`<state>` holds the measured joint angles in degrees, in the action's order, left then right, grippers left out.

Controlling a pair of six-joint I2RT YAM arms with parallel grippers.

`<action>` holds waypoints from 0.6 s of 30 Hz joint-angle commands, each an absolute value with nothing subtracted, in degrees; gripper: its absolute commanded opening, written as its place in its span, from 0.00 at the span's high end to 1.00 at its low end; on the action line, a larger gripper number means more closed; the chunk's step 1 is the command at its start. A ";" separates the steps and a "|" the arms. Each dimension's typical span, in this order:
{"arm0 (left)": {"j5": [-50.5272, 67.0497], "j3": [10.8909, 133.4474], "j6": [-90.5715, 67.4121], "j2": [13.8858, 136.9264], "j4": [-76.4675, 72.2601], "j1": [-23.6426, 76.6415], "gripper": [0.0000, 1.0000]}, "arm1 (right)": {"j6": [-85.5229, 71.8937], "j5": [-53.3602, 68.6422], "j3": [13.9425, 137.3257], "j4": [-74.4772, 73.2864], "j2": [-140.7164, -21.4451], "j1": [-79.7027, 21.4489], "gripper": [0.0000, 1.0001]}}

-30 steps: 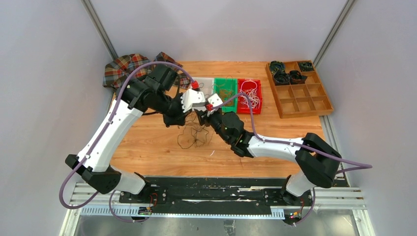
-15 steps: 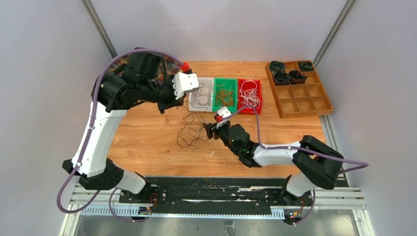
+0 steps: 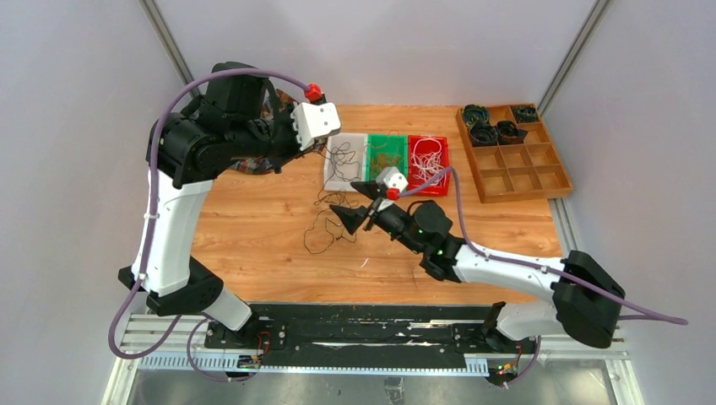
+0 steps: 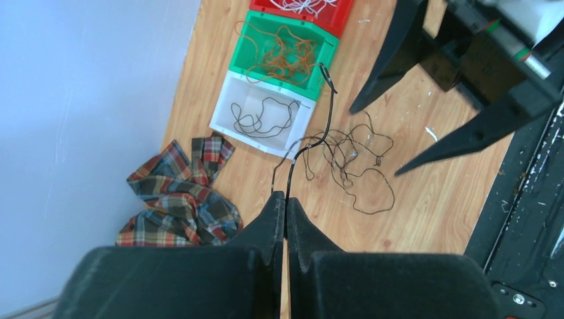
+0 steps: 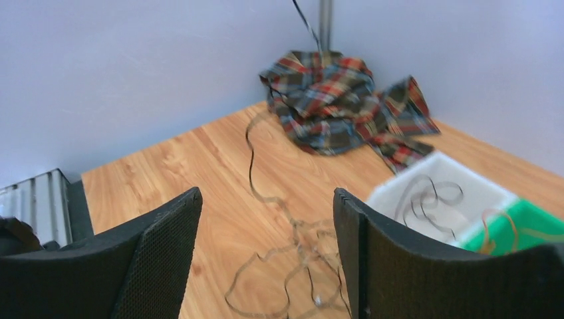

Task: Untangle the cables
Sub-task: Untie the cable.

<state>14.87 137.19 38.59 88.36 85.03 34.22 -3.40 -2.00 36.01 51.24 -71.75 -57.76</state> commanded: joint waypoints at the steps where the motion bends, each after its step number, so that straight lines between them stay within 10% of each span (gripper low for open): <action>1: 16.81 140.47 39.08 88.41 85.23 34.63 1.00 | -0.74 5.58 46.87 47.76 -78.05 -57.83 0.28; 18: 13.31 141.39 41.14 84.26 75.98 34.63 1.00 | -5.64 8.05 51.69 50.53 -95.42 -57.41 0.32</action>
<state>14.41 141.32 40.58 85.71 80.53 34.22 -3.99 7.99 53.01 48.75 -94.48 -57.76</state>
